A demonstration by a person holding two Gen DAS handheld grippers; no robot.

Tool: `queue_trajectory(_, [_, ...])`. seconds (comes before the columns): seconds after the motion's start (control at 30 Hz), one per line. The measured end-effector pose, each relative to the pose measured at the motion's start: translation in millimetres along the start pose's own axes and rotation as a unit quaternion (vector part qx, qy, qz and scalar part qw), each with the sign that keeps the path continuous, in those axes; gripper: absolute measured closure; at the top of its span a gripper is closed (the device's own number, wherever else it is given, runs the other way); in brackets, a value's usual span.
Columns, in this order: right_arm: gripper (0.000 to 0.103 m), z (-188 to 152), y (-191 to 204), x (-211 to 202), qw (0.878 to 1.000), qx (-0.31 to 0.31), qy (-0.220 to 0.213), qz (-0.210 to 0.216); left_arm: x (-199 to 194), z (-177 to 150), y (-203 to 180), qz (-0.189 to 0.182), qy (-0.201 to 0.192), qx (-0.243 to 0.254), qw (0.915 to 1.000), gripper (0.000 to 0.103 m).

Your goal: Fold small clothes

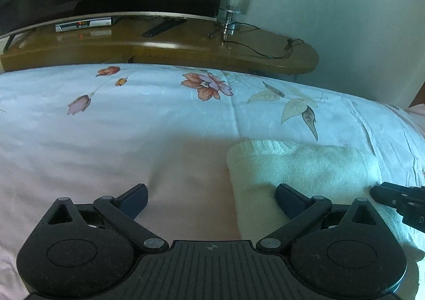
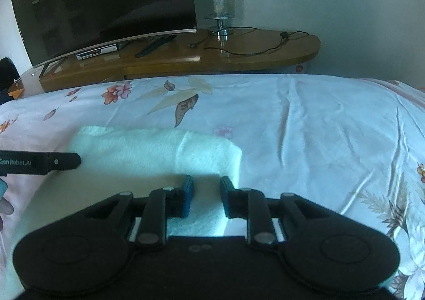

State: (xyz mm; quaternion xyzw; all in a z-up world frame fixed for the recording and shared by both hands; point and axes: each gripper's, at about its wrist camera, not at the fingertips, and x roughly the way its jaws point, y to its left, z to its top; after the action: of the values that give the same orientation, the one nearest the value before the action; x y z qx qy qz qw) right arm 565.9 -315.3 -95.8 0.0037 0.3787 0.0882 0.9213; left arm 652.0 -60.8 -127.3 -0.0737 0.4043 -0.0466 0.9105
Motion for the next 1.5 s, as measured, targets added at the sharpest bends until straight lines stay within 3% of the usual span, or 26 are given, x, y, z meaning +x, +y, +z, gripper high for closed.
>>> queue_trajectory(0.07, [0.067,0.0,-0.4,-2.1,1.0,-0.001,-0.001,-0.004,-1.4,0.3,-1.3,0.005,-0.001,-0.001,1.0,0.001])
queue_trajectory(0.13, [0.062,-1.9,-2.0,-4.2,1.0,0.0,-0.001,-0.01,-3.6,0.7,-2.7,0.01,-0.001,0.0,1.0,0.001])
queue_trajectory(0.4, [0.063,-7.5,-8.2,-12.4,1.0,0.013,0.001,0.0,-12.8,0.8,-10.0,0.021,-0.003,0.006,0.9998,0.001])
queue_trajectory(0.53, [0.063,-7.2,-12.0,-31.2,0.999,0.031,-0.013,0.018,-42.7,-1.8,-18.2,0.014,-0.022,0.019,0.9995,0.001])
queue_trajectory(0.67, [0.064,-16.1,-12.1,-47.6,0.997,0.04,-0.019,0.057,-38.9,-23.1,-20.5,-0.022,0.015,0.024,0.9994,0.001])
queue_trajectory(0.77, [0.06,-28.5,-4.3,-32.1,0.999,0.01,0.014,0.029,-26.7,-32.2,-15.6,-0.037,0.027,0.018,0.9988,0.0])
queue_trajectory(0.93, [0.059,-25.4,-16.1,-47.1,0.997,0.057,0.011,0.045,-41.5,-30.0,-15.1,-0.027,0.023,0.028,0.999,0.0])
queue_trajectory(1.1, [0.058,-39.3,-34.3,-64.9,0.991,0.107,0.017,0.08,-53.3,-39.2,-12.6,-0.032,0.025,0.023,0.9989,0.0])
queue_trajectory(1.23, [0.057,-52.7,-43.1,-73.2,0.987,0.134,0.017,0.084,-58.7,-48.2,-11.9,-0.039,0.026,0.021,0.9987,0.0])
queue_trajectory(1.4, [0.046,-60.3,-50.8,-82.3,0.981,0.169,0.012,0.1,-67.4,-56.1,-12.4,-0.039,0.024,0.019,0.9988,0.0])
queue_trajectory(1.5, [0.042,-63.2,-51.3,-85.4,0.979,0.176,0.011,0.105,-69.2,-61.1,-4.9,-0.064,0.041,-0.006,0.9971,0.0])
